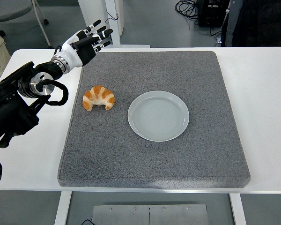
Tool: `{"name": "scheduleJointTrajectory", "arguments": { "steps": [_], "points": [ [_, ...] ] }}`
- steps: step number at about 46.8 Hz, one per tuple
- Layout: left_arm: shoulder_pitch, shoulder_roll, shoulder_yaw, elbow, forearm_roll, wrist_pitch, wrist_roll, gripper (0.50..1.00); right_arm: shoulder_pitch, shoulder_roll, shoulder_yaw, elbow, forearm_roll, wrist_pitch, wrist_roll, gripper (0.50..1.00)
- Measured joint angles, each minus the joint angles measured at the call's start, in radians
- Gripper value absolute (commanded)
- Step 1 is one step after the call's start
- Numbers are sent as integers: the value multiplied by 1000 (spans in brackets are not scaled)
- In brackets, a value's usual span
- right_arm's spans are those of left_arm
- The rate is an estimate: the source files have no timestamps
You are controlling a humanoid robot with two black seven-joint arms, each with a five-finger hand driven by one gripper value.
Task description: Place the bread on the plate
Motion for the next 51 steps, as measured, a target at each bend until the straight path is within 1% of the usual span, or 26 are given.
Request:
{"name": "scheduleJointTrajectory", "arguments": {
  "steps": [3,5,11,16,21,26,32,35,38,40,44,51],
  "points": [
    [-11,15,10,-12,1,-7,25,1000,0,0,0,0,0,0,0,1000],
    [-14,31,11,-39,3,-9,34,1000,0,0,0,0,0,0,0,1000],
    [-22,92,13,-138,7,3,38,1000,0,0,0,0,0,0,0,1000],
    [-43,115,24,-173,34,30,41,1000,0,0,0,0,0,1,0,1000],
    [-75,151,93,-191,108,35,40,1000,0,0,0,0,0,1,0,1000],
    [-124,188,168,-195,162,20,40,1000,0,0,0,0,0,1,0,1000],
    [-173,215,238,-202,174,-1,40,1000,0,0,0,0,0,1,0,1000],
    [-198,239,276,-232,177,-5,43,1000,0,0,0,0,0,0,0,1000],
    [-222,277,312,-283,189,-15,44,1000,0,0,0,0,0,0,0,1000],
    [-233,299,326,-315,207,-25,44,1000,0,0,0,0,0,0,0,1000],
    [-248,320,331,-356,258,-48,44,1000,1,0,0,0,0,0,0,1000],
    [-269,344,345,-376,378,-54,46,1000,0,0,0,0,0,0,0,1000]
  ]
}}
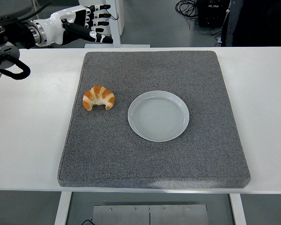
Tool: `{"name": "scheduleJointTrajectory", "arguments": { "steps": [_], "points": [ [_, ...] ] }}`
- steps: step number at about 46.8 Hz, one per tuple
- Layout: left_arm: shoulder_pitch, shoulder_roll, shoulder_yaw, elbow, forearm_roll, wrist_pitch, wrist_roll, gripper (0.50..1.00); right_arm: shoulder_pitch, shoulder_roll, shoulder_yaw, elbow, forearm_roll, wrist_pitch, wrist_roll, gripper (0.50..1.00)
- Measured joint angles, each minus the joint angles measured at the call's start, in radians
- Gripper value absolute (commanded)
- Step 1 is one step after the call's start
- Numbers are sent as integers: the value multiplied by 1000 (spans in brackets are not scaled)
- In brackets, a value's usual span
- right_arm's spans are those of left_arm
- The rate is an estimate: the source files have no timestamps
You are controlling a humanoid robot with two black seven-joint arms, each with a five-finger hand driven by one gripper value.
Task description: Place the bread on the plate
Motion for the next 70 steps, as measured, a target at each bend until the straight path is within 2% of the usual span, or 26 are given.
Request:
{"name": "scheduleJointTrajectory", "arguments": {
  "steps": [13,25,37,47,59,70],
  "points": [
    [-22,56,22,-56,230,2,-3,1000,0,0,0,0,0,0,0,1000],
    [-4,102,25,-165,480,4,-6,1000,0,0,0,0,0,0,0,1000],
    [39,101,25,-179,605,11,-9,1000,0,0,0,0,0,0,0,1000],
    [112,79,25,-196,770,54,-9,1000,0,0,0,0,0,0,0,1000],
    [181,49,26,-196,882,69,-10,1000,0,0,0,0,0,0,0,1000],
    [217,24,26,-196,984,142,-35,986,0,0,0,0,0,0,0,1000]
  ]
}}
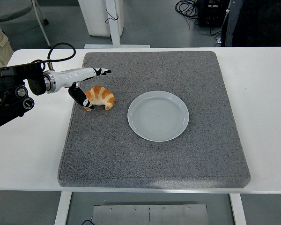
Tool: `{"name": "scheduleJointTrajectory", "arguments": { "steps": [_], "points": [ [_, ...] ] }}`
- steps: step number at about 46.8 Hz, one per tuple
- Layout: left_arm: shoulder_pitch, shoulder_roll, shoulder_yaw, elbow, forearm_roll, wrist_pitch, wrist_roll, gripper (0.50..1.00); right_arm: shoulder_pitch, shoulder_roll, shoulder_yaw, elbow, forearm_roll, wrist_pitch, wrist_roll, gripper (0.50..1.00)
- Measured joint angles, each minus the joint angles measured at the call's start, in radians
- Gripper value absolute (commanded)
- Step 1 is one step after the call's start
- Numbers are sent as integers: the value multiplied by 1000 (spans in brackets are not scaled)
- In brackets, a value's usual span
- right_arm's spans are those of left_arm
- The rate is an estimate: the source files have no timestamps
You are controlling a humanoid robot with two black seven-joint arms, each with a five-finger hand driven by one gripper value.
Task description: Place the bread on the plate
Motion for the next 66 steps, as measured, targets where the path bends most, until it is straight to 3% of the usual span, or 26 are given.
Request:
{"name": "scheduleJointTrajectory", "arguments": {
  "steps": [5,12,19,38,48,49,51,53,55,60,66],
  "points": [
    [9,-8,0,6,38,16,-40,981,0,0,0,0,0,0,0,1000],
    [12,-21,10,25,42,27,-45,981,0,0,0,0,0,0,0,1000],
    [11,-36,54,73,58,91,-48,981,0,0,0,0,0,0,0,1000],
    [12,-88,95,142,71,176,-55,981,1,0,0,0,0,-1,0,1000],
    [11,-120,118,185,71,207,-88,980,0,0,0,0,0,0,0,1000],
    [11,-121,119,186,71,207,-90,965,0,0,0,0,0,0,0,1000],
    [11,-121,119,186,71,208,-92,870,0,0,0,0,0,0,0,1000],
    [11,-123,119,188,71,208,-94,806,0,0,0,0,0,0,0,1000],
    [11,-123,120,189,70,209,-100,697,0,0,0,0,0,0,0,1000],
    [12,-124,120,198,65,210,-107,500,0,0,0,0,0,-1,0,1000],
    [25,-123,119,200,58,210,-105,500,0,0,0,0,0,0,0,1000]
  ]
}}
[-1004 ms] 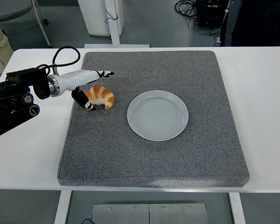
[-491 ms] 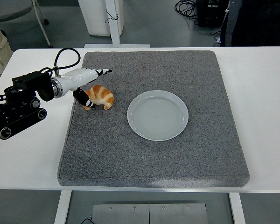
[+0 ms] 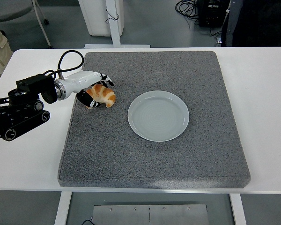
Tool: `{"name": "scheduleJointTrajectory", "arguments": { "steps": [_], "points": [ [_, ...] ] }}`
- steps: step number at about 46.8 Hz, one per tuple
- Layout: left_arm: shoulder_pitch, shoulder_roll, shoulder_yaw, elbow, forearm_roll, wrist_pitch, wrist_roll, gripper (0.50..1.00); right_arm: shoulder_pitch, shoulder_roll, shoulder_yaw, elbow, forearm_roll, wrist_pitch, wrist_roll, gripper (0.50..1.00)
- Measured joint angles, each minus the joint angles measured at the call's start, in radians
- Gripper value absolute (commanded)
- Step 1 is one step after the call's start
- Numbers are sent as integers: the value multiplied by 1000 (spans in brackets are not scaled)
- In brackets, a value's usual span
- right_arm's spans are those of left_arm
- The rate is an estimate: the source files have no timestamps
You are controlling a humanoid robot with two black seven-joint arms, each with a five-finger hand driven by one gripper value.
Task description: Place the bread on the plate
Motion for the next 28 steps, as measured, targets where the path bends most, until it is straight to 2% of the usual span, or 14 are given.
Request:
{"name": "scheduleJointTrajectory", "arguments": {
  "steps": [18,24,28],
  "points": [
    [-2,2,2,2,5,-10,-8,500,0,0,0,0,0,0,0,1000],
    [-21,8,-1,1,4,-11,-10,500,0,0,0,0,0,0,0,1000],
    [-65,13,-2,-1,-5,-14,-12,500,0,0,0,0,0,0,0,1000]
  ]
}}
